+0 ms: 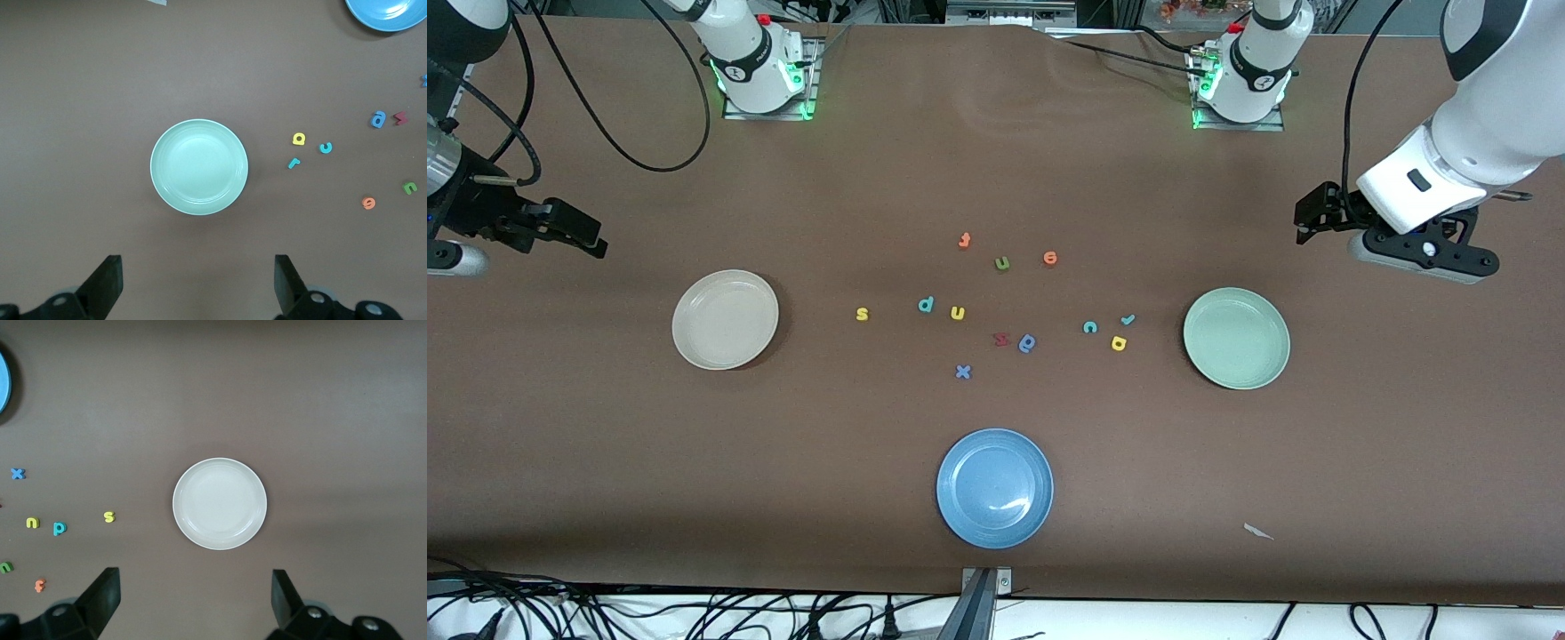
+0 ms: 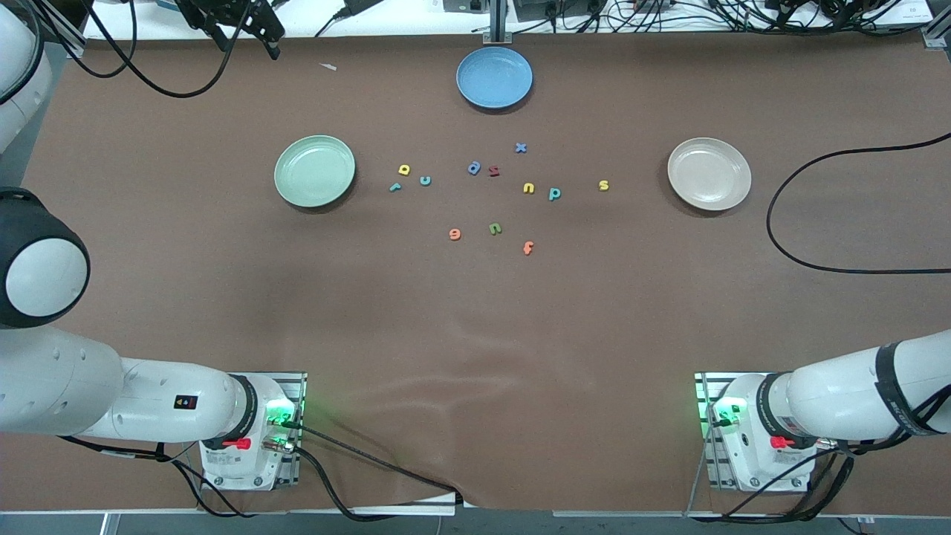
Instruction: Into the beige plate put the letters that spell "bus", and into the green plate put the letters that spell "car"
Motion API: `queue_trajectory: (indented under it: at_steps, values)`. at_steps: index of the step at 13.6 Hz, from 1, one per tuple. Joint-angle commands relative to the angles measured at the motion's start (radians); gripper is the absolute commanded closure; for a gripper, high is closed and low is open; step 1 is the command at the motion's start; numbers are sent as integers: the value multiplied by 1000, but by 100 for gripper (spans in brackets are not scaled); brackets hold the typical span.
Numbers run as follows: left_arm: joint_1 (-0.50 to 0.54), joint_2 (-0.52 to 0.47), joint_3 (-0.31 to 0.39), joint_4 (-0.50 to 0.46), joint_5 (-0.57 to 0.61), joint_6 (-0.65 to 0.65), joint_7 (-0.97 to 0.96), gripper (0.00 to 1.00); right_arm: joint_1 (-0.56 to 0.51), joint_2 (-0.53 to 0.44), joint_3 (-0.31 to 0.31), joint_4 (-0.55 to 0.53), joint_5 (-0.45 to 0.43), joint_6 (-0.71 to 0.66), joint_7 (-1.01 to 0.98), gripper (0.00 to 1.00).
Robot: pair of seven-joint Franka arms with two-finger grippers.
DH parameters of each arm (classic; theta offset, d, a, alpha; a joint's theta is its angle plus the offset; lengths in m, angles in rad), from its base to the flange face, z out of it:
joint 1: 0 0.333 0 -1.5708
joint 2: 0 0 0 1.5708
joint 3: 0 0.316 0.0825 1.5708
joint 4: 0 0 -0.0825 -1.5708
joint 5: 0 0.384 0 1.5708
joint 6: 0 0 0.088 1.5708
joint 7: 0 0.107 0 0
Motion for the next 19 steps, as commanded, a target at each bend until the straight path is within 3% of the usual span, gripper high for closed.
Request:
queue_trajectory:
  at_steps: [1,4,7,10,15,17,19]
  values:
    - [-31,38,7,18,-19,-16,21,0,-2,11,2,23,-12,-21,5,0]
    - [-64,102,3,23,-19,-8,25,0,8,12,7,3,-12,3,13,0]
    - [-107,180,-12,20,-21,87,38,0,47,25,10,-12,-7,12,19,0]
    - [-152,277,-29,17,-21,191,119,0,115,52,10,-48,-4,83,173,0]
    - [-202,421,-31,0,-8,323,244,0,272,106,10,-284,-13,394,356,0]
    - [-207,458,-31,-55,-11,427,311,0,313,114,10,-415,-15,553,369,0]
    - [-212,472,-33,-150,-19,548,321,0,341,166,10,-460,-13,650,428,0]
